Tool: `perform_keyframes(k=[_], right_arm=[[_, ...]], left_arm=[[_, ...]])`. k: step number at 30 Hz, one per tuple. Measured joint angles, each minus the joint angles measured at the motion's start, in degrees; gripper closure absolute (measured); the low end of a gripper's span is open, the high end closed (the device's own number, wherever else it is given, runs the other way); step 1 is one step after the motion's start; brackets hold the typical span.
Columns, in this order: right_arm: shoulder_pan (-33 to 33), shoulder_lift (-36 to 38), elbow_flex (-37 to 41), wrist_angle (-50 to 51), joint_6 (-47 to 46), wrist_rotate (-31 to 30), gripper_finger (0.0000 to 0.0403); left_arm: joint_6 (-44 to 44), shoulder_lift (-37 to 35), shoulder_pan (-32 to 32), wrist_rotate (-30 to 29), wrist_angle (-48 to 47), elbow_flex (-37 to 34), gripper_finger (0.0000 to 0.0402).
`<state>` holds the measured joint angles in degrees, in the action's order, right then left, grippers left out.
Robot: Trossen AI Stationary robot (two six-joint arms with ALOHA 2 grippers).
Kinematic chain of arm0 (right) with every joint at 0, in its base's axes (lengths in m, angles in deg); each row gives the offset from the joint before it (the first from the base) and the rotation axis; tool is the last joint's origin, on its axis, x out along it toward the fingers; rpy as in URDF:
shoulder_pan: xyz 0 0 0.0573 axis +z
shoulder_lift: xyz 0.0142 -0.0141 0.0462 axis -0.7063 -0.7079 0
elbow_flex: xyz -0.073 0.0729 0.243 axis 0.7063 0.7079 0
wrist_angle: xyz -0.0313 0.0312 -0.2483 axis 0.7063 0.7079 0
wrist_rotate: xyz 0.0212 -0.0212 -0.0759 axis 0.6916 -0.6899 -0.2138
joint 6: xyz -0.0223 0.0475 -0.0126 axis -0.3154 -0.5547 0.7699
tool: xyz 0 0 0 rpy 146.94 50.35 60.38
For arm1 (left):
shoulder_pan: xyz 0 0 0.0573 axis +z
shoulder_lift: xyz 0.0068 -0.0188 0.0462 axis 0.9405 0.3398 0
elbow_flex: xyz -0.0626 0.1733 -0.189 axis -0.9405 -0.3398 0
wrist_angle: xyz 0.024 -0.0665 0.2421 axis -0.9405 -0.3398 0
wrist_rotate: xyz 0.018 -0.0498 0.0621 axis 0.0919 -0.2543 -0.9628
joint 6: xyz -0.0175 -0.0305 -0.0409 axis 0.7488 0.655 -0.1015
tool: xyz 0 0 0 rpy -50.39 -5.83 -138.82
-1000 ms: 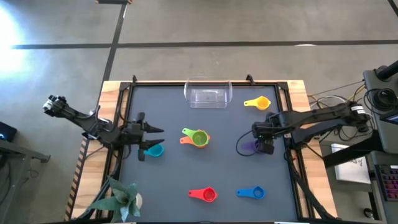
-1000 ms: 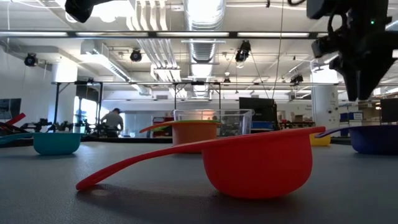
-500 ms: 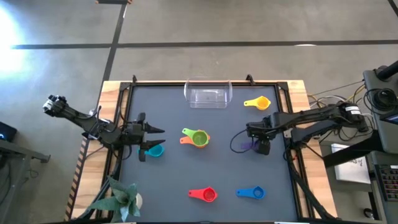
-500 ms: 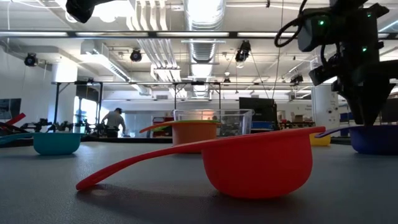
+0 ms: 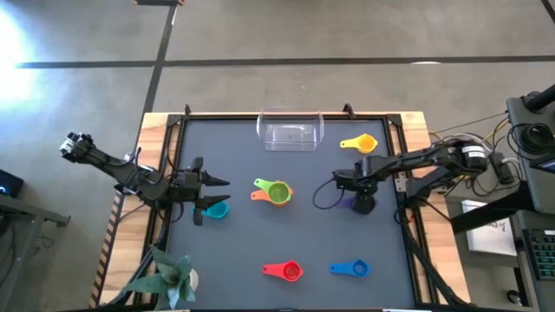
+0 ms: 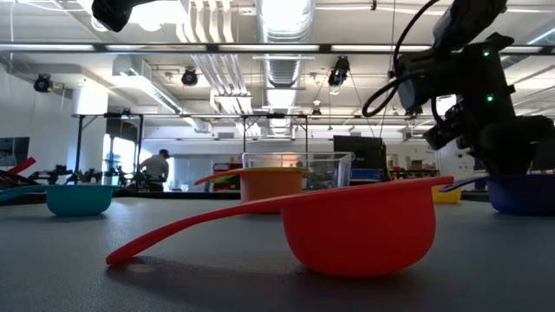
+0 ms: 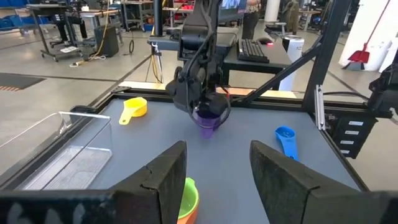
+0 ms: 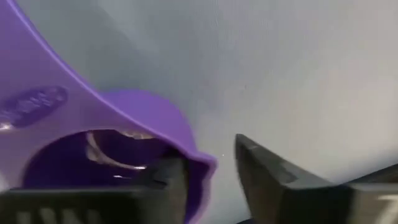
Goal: Nest measuring cups in basket
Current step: Stack the purple measuring cup on top of the green measuring cup
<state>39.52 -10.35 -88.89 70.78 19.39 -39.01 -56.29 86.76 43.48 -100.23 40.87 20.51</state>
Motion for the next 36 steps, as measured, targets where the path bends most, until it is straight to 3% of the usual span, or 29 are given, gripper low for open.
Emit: perform_keyframes(k=[4, 6, 12, 17, 24, 30, 36], right_arm=[[0.00, -0.03, -1.58, -0.24, -0.15, 0.00, 0.0366], [0.00, 0.90, -2.98, -0.05, -0.72, 0.15, 0.0384], [0.00, 4.32, -11.12, -1.75, -5.66, -0.01, 0.0393], [0.06, 3.61, -18.91, -13.57, -9.05, 0.05, 0.0393], [0.17, -7.63, -29.68, -24.53, -8.20, 0.01, 0.0394], [0.26, -20.34, -37.65, -23.45, -7.48, 0.14, 0.0394], [0.28, -26.98, -42.12, -23.81, -7.52, 1.56, 0.0394]], left_arm=[[0.00, -0.04, 0.00, 0.00, 0.00, 0.02, 0.0242], [0.00, -0.07, 0.00, 0.00, -0.01, 0.02, 0.0242], [0.00, -0.14, 0.00, 0.00, -0.21, 0.02, 0.0242], [0.20, -0.51, 0.00, -0.02, -0.17, 0.02, 0.0242], [1.10, -0.70, 0.00, -0.04, -0.52, 0.58, 0.0242], [1.38, -0.68, 0.00, -0.04, -1.13, 2.01, 0.0242], [1.37, -0.68, 0.00, -0.04, -2.95, 3.05, 0.0242]])
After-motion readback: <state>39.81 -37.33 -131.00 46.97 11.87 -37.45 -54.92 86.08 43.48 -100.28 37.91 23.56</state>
